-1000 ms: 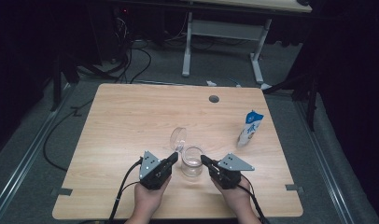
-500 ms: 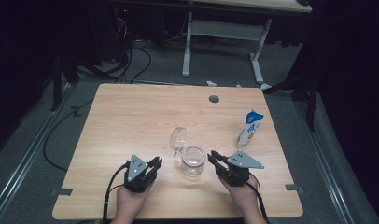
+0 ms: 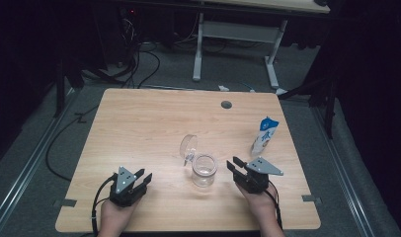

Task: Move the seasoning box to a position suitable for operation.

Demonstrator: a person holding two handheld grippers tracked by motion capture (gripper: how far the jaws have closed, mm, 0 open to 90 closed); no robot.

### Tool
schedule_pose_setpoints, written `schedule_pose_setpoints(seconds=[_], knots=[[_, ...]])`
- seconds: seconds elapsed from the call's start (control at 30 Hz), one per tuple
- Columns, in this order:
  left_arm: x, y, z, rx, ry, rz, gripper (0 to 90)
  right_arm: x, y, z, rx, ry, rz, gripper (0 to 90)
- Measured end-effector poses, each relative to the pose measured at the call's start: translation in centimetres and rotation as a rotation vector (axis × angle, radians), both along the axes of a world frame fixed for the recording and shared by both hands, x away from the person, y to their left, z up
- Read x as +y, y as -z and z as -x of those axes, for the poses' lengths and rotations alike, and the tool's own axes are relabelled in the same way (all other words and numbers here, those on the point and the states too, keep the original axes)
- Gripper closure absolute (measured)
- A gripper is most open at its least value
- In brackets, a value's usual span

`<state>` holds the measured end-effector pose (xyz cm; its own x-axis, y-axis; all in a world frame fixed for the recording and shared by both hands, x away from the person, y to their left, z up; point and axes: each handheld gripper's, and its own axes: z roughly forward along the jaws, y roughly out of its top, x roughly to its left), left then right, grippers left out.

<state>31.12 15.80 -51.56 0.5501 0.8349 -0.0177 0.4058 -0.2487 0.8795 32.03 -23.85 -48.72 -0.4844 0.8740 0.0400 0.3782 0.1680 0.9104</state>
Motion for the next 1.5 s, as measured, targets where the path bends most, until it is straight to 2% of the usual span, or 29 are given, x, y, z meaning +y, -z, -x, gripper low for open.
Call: schedule_pose_setpoints(seconds=[0.1, 0.17, 0.2, 0.23, 0.27, 0.33, 0.4, 0.5, 0.67, 0.87, 1.0, 1.13, 1.27, 1.5], knots=[[0.3, 0.2, 0.0, 0.004, 0.022, -0.019, 62.4, -0.7, 0.4, -0.2, 0.008, 0.039, 0.009, 63.6], [0.6, 0.3, 0.1, -0.004, 0.028, -0.011, 62.3, -1.2, 0.7, -0.1, 0.009, 0.072, 0.012, 61.3], [0.7, 0.4, 0.1, -0.002, 0.037, 0.000, 62.3, -1.5, 0.9, 0.0, 0.007, 0.091, 0.026, 59.8], [0.7, 0.5, 0.2, -0.005, 0.039, -0.006, 62.3, -1.7, 1.2, 0.1, 0.011, 0.116, 0.050, 57.8], [0.7, 0.5, 0.2, -0.011, 0.042, -0.019, 62.3, -1.9, 1.4, 0.1, 0.016, 0.126, 0.053, 57.0], [0.8, 0.4, 0.2, -0.013, 0.047, 0.006, 62.3, -2.3, 1.8, 0.2, 0.034, 0.153, 0.052, 55.1], [0.7, 0.4, 0.3, -0.017, 0.058, 0.010, 62.4, -2.6, 1.9, 0.4, 0.042, 0.177, 0.059, 51.3], [0.2, 0.4, 0.6, -0.033, 0.076, -0.012, 62.3, -3.2, 1.7, 0.6, 0.050, 0.208, 0.054, 45.5], [-0.1, 0.3, 0.8, -0.056, 0.076, 0.000, 62.0, -4.0, 1.3, 0.5, 0.047, 0.219, 0.062, 42.5], [0.2, 0.4, 0.8, -0.058, 0.057, 0.020, 62.0, -5.0, 0.8, -0.1, 0.028, 0.248, 0.062, 40.0], [0.4, 0.4, 0.8, -0.059, 0.056, 0.029, 62.0, -5.4, 0.6, -1.1, 0.043, 0.291, 0.061, 35.6], [0.5, 0.3, 0.9, -0.064, 0.063, 0.034, 61.9, -5.5, 0.4, -2.6, 0.062, 0.322, 0.087, 31.9], [0.5, 0.5, 0.8, -0.061, 0.075, 0.042, 61.8, -5.7, 0.1, -4.3, 0.075, 0.356, 0.103, 30.7], [0.7, 0.5, 0.9, -0.069, 0.071, 0.057, 61.4, -6.2, -0.4, -6.4, 0.085, 0.427, 0.094, 30.8]])
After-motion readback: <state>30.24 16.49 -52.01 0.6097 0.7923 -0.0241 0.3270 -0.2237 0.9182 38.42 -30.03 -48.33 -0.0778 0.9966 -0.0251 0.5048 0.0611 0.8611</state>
